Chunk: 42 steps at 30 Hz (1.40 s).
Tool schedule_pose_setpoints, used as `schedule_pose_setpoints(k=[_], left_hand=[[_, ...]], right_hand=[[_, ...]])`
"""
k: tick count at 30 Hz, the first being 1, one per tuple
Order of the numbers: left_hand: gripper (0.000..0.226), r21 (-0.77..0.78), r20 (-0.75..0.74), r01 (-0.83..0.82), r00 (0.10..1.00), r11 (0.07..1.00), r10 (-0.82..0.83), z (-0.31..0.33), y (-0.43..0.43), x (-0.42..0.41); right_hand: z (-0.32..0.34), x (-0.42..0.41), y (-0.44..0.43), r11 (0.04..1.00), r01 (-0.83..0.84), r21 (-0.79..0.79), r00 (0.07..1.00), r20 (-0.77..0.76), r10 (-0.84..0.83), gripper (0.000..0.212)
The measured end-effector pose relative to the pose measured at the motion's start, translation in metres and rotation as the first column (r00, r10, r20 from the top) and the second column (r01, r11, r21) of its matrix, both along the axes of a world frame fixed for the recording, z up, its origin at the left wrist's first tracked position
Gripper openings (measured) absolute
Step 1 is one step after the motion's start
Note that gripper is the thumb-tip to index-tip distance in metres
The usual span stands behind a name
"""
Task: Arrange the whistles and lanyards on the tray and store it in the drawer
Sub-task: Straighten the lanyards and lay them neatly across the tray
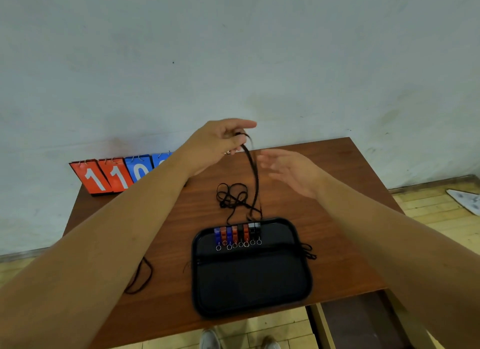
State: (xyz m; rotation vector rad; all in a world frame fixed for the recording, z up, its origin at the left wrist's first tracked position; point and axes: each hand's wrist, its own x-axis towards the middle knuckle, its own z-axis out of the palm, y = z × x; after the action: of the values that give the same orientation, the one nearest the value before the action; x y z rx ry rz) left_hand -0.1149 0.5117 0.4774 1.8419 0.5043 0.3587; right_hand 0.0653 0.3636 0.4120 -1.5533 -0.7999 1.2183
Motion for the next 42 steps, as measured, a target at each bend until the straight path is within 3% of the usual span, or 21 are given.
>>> schedule_pose_setpoints(k=[2, 3, 7, 11, 14, 18, 23, 34, 37, 42], left_hand=[[0.025, 0.044, 0.048, -0.038, 0.998, 0.998, 0.036, 0.008, -0.006, 0.009], [0.021, 0.061, 0.074, -0.062, 0.996, 0.996, 0.057, 0.01, -0.008, 0.012], [0.011, 0.131, 0.085, -0.201, 0.978, 0.971, 0.191, 0.006, 0.0, 0.011], [0.005, 0.23, -0.084, -0.21, 0.968, 0.95, 0.235, -0.009, 0.005, -0.009], [0.018, 0.283, -0.239, -0.126, 0.951, 0.951, 0.197, -0.03, 0.004, -0.026], [0.031, 0.208, -0.314, -0.127, 0.93, 0.97, 0.189, -0.062, -0.006, -0.045], [0.018, 0.138, -0.41, -0.124, 0.896, 0.983, 0.171, -0.096, -0.026, -0.062], [0.008, 0.131, -0.486, -0.194, 0.842, 0.972, 0.234, -0.153, -0.05, -0.094], [0.006, 0.12, -0.48, -0.252, 0.832, 0.96, 0.278, -0.169, -0.055, -0.102], [0.017, 0.173, -0.53, -0.226, 0.799, 0.959, 0.284, -0.193, -0.06, -0.115]], right_hand=[[0.008, -0.014, 0.008, 0.992, -0.019, 0.126, 0.944, -0.323, 0.059, 0.044], [0.011, -0.021, 0.011, 0.989, -0.028, 0.146, 0.909, -0.407, 0.086, 0.045], [0.018, -0.034, 0.012, 0.977, -0.09, 0.194, 0.87, -0.462, 0.172, 0.037], [0.016, -0.023, 0.002, 0.99, -0.078, 0.118, 0.977, -0.188, 0.099, 0.025], [0.011, -0.013, -0.008, 0.996, -0.085, 0.039, 0.996, 0.032, 0.084, 0.023], [0.003, -0.012, -0.021, 0.985, -0.135, -0.105, 0.955, 0.25, 0.158, 0.016], [-0.013, -0.023, -0.036, 0.951, -0.233, -0.201, 0.845, 0.442, 0.301, 0.014], [-0.079, -0.022, -0.067, 0.923, -0.258, -0.285, 0.777, 0.506, 0.374, 0.015], [-0.092, -0.029, -0.074, 0.88, -0.33, -0.341, 0.744, 0.48, 0.464, 0.027], [-0.119, -0.034, -0.084, 0.903, -0.268, -0.336, 0.715, 0.559, 0.42, 0.025]])
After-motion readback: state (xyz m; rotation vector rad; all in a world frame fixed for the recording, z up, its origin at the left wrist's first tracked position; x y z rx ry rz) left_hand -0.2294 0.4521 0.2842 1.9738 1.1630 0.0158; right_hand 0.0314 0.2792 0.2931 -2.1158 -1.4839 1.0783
